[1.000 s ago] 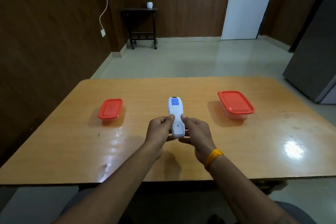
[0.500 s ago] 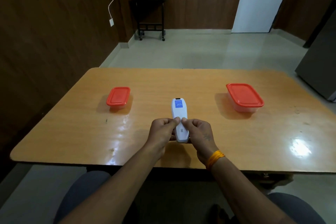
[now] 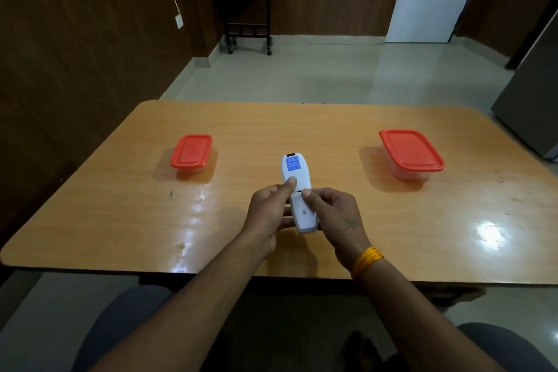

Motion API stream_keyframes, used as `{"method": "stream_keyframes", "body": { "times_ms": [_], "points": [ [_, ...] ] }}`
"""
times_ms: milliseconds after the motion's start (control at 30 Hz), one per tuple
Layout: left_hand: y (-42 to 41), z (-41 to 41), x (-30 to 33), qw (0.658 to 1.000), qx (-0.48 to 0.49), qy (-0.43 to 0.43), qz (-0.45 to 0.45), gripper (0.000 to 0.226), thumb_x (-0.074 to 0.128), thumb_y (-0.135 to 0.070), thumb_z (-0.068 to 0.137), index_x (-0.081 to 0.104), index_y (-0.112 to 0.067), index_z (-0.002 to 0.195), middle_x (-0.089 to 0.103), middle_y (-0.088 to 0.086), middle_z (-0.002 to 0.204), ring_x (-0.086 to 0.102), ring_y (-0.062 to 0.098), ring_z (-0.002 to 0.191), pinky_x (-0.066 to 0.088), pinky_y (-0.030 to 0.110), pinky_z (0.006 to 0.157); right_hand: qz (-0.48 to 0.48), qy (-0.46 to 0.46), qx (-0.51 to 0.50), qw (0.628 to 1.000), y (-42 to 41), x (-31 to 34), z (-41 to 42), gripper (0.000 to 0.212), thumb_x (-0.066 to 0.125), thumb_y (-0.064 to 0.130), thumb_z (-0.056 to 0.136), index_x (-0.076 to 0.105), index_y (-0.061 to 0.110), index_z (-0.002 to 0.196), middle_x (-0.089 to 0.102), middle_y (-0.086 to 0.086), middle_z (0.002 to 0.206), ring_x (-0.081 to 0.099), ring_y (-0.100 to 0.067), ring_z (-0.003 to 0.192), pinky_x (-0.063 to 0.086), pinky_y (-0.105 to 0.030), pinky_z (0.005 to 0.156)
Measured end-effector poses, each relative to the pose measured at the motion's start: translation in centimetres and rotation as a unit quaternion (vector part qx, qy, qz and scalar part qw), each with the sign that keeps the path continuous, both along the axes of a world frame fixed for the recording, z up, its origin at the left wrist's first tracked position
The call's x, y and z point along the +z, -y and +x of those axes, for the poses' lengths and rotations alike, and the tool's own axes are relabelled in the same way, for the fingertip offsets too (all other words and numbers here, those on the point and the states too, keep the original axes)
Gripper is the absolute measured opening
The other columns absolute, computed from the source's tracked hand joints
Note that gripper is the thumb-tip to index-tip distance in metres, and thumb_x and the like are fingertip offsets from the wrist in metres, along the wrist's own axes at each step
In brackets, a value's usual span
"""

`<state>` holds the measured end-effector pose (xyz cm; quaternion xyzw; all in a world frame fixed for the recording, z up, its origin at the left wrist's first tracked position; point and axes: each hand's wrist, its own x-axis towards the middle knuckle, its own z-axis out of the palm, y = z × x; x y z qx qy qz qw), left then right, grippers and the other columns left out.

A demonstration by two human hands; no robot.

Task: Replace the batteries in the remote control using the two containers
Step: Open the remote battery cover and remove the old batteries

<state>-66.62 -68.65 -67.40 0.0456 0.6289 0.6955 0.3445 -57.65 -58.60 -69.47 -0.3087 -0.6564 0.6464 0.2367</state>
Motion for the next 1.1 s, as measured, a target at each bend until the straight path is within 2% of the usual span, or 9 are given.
{"method": "stream_keyframes", "body": {
  "times_ms": [133,233,367,467,567,700,867,1000,1100],
  "points": [
    [-0.1,-0.1,-0.3,0.999,0.037,0.007,0.005,0.022,0.07,-0.029,0.101,0.075,-0.009,0.109,0.08,0.013,0.104,0.078,0.029,0.088,0.062,0.036,0.062,0.198,0.068,-0.054,0.976,0.1,0.3,0.4,0.028,0.076,0.042,0.093,0.074,0.018,0.108,0.073,0.005,0.089,0.069,-0.006,0.08,0.055,-0.024,0.064],
    [0.0,-0.4,-0.4,0.998,0.059,0.016,0.008,0.022,0.073,-0.028,0.098,0.076,-0.008,0.106,0.081,0.015,0.102,0.08,0.03,0.088,0.062,0.035,0.059,0.323,0.086,-0.047,0.941,0.3,0.0,0.4,0.045,0.08,0.054,0.083,0.072,0.019,0.11,0.071,0.007,0.096,0.066,-0.008,0.08,0.057,-0.03,0.067],
    [0.0,-0.3,-0.6,0.998,0.068,0.017,0.0,0.026,0.077,-0.03,0.095,0.076,-0.007,0.107,0.082,0.013,0.102,0.08,0.029,0.09,0.057,0.029,0.052,0.385,0.107,-0.028,0.916,1.3,-0.5,0.4,0.056,0.085,0.055,0.076,0.069,0.019,0.116,0.068,0.004,0.103,0.062,-0.013,0.085,0.05,-0.025,0.065],
    [0.0,-0.5,-0.5,0.998,0.057,0.013,-0.012,0.024,0.078,-0.028,0.094,0.076,-0.006,0.105,0.082,0.013,0.101,0.08,0.029,0.087,0.057,0.027,0.05,0.393,0.102,-0.046,0.913,1.6,-0.4,0.6,0.047,0.082,0.048,0.08,0.074,0.018,0.115,0.073,0.001,0.1,0.064,-0.014,0.082,0.052,-0.026,0.064],
    [0.2,-1.1,0.1,0.999,0.043,0.008,-0.03,0.022,0.078,-0.022,0.094,0.076,-0.004,0.107,0.081,0.014,0.101,0.079,0.029,0.081,0.058,0.027,0.05,0.33,0.087,-0.048,0.939,1.4,0.3,0.8,0.039,0.08,0.046,0.081,0.08,0.02,0.109,0.078,0.007,0.094,0.069,-0.009,0.079,0.06,-0.034,0.069],
    [0.3,-2.1,0.2,0.998,0.04,0.01,-0.05,0.022,0.077,-0.018,0.095,0.074,-0.002,0.109,0.078,0.01,0.092,0.076,0.021,0.064,0.058,0.026,0.047,0.275,0.098,-0.092,0.952,-0.6,0.9,0.8,0.038,0.083,0.047,0.079,0.082,0.02,0.106,0.078,0.006,0.093,0.071,-0.01,0.086,0.058,-0.029,0.078],
    [-0.3,-2.4,-0.5,0.997,0.031,0.015,-0.063,0.024,0.079,-0.018,0.094,0.073,-0.001,0.109,0.079,0.012,0.091,0.078,0.022,0.064,0.061,0.03,0.051,0.318,0.191,-0.125,0.92,-4.8,-0.4,1.1,0.042,0.085,0.04,0.078,0.075,0.012,0.109,0.076,-0.006,0.105,0.068,-0.027,0.098,0.043,-0.03,0.076],
    [-0.5,-2.6,-0.8,0.998,0.024,0.018,-0.062,0.024,0.079,-0.018,0.094,0.073,0.0,0.109,0.079,0.014,0.092,0.078,0.023,0.064,0.063,0.032,0.052,0.402,0.244,-0.098,0.877,-6.3,-2.3,1.1,0.041,0.082,0.04,0.082,0.068,0.008,0.103,0.07,-0.013,0.099,0.065,-0.037,0.092,0.043,-0.037,0.074],
    [-0.6,-2.7,-0.9,0.998,0.025,0.018,-0.061,0.023,0.078,-0.018,0.094,0.073,-0.001,0.108,0.08,0.013,0.092,0.078,0.022,0.064,0.063,0.032,0.054,0.422,0.262,-0.087,0.863,-6.3,-2.9,0.9,0.039,0.079,0.039,0.084,0.066,0.007,0.102,0.067,-0.013,0.099,0.062,-0.037,0.094,0.043,-0.037,0.075]
  ]
}}
